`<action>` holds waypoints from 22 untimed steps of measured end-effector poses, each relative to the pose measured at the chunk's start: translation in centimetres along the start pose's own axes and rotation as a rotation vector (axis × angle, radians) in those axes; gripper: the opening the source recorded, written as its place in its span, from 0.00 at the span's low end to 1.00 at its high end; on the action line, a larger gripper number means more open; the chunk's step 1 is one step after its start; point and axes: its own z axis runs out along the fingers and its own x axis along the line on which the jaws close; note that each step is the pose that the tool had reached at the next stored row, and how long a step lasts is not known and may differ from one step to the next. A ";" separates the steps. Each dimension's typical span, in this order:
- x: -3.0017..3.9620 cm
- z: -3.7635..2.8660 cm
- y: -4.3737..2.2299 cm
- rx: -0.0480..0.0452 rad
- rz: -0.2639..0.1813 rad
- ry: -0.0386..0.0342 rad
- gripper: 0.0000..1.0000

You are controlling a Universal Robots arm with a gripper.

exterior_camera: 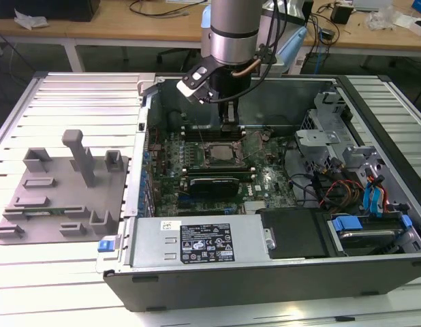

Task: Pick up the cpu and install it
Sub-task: 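Close the cpu cover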

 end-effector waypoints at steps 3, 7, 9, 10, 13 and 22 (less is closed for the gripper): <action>0.00 -0.02 0.13 0.0001 0.000 -0.0002 0.11; 0.03 0.03 1.70 -0.0001 0.000 0.0000 0.11; 0.04 0.05 2.35 0.0000 0.000 0.0001 0.11; 0.04 0.06 2.72 -0.0001 0.000 0.0000 0.11; 0.06 0.08 3.50 0.0000 0.000 -0.0001 0.11; 0.03 -1.30 3.78 0.0000 0.000 0.0003 0.11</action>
